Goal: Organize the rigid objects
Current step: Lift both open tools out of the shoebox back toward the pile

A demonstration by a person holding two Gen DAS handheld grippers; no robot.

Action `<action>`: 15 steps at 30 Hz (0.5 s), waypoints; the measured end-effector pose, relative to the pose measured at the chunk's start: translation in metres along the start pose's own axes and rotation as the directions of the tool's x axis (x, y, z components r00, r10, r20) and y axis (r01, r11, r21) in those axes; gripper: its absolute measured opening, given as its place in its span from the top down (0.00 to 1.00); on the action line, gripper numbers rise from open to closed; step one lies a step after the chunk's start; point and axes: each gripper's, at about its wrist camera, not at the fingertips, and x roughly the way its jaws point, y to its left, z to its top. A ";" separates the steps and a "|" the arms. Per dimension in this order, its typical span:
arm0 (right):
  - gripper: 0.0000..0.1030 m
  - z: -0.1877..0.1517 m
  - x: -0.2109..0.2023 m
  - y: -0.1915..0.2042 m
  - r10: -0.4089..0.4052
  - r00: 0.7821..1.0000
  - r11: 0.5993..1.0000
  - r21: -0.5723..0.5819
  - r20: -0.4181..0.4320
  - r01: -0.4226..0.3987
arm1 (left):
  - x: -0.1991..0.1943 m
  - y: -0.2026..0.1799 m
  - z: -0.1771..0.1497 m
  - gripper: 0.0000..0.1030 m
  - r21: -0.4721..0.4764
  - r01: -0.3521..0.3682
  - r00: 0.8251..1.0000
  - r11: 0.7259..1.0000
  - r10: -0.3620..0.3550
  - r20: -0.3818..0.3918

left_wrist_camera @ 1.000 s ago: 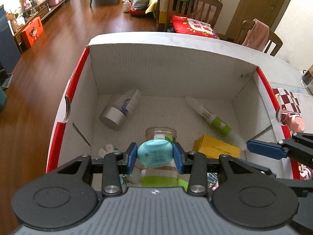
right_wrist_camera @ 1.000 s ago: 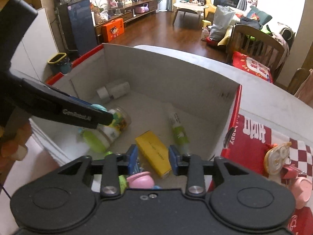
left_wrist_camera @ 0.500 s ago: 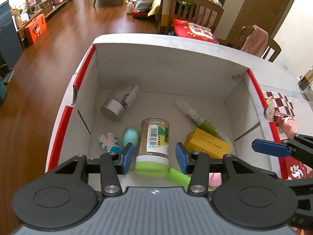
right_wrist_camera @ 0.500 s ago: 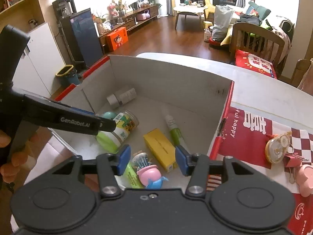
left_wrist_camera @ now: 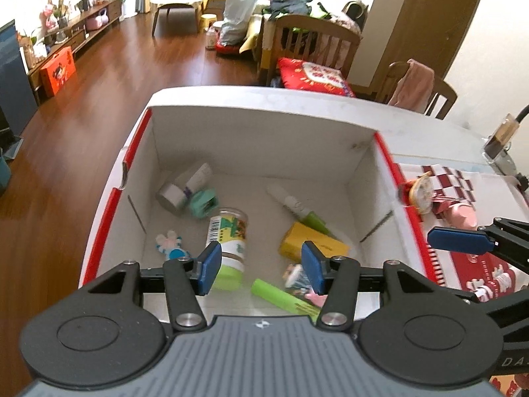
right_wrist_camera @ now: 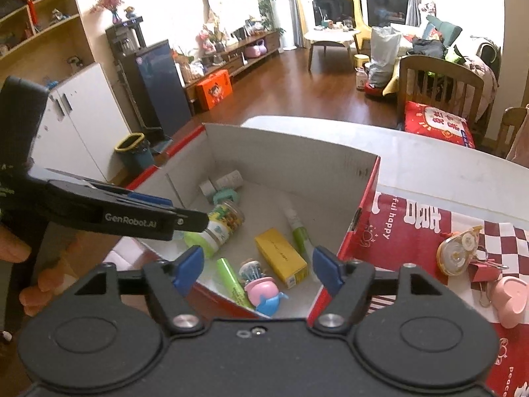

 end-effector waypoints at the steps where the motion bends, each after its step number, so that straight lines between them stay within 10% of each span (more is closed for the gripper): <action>1: 0.24 -0.001 -0.005 -0.001 0.005 1.000 1.000 -0.003 0.007 -0.005 | -0.003 -0.004 0.000 0.49 0.002 0.002 1.000 1.000 -0.002 0.006; 15: 0.04 -0.030 -0.072 -0.059 -0.023 0.996 1.000 0.011 0.091 0.022 | -0.023 -0.085 -0.008 0.29 0.050 0.047 0.994 0.998 -0.052 0.092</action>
